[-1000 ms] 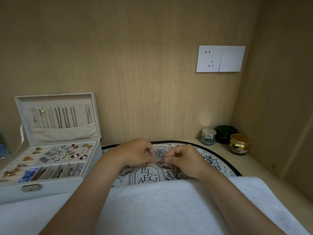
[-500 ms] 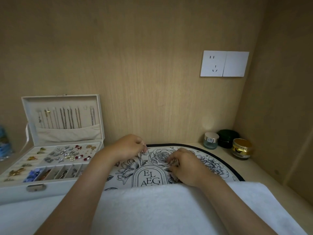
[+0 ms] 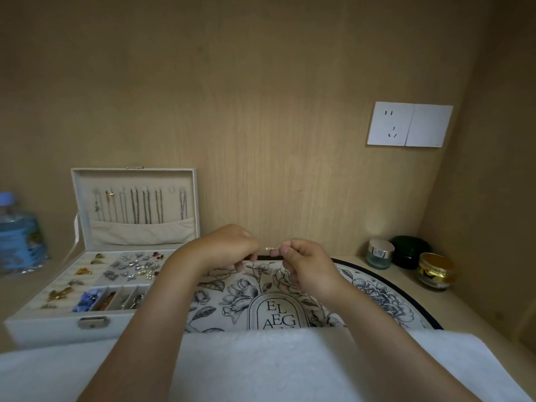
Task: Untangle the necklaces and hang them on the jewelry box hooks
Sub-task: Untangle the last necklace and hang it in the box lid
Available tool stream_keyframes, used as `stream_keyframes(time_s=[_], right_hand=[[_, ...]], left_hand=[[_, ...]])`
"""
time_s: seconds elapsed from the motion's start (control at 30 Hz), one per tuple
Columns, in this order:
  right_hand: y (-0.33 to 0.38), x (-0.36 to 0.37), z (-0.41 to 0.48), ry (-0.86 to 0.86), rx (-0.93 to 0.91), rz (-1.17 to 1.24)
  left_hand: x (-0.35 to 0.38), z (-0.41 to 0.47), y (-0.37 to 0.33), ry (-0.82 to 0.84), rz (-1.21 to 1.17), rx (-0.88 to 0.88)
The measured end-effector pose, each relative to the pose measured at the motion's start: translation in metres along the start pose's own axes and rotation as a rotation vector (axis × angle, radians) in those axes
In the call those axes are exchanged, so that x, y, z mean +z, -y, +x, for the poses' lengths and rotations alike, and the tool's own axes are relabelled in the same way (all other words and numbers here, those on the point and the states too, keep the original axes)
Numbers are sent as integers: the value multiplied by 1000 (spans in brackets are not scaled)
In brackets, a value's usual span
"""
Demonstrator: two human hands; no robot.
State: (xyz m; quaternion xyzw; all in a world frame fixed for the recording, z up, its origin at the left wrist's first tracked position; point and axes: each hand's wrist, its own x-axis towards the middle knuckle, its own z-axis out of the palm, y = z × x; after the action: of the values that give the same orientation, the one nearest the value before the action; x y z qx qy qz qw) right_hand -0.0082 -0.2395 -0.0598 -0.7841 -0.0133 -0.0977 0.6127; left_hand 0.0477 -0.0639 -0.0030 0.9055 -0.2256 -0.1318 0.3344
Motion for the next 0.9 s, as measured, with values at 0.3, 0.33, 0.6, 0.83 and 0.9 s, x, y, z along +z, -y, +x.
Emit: stream_keyframes(time_s=[0.3, 0.33, 0.6, 0.83, 0.9], right_hand=[[52, 32, 28, 20, -113, -68], [58, 37, 32, 31, -131, -60], [83, 90, 72, -11, -220, -49], [78, 130, 96, -73, -269, -202], [73, 137, 100, -58, -260, -241]], left_hand=[[-40, -22, 49, -136, -690, 197], [-44, -23, 54, -131, -798, 205], [-96, -42, 88, -170, -1030, 183], [-115, -49, 130, -131, -1452, 283], [-115, -48, 137, -154, -1586, 324]])
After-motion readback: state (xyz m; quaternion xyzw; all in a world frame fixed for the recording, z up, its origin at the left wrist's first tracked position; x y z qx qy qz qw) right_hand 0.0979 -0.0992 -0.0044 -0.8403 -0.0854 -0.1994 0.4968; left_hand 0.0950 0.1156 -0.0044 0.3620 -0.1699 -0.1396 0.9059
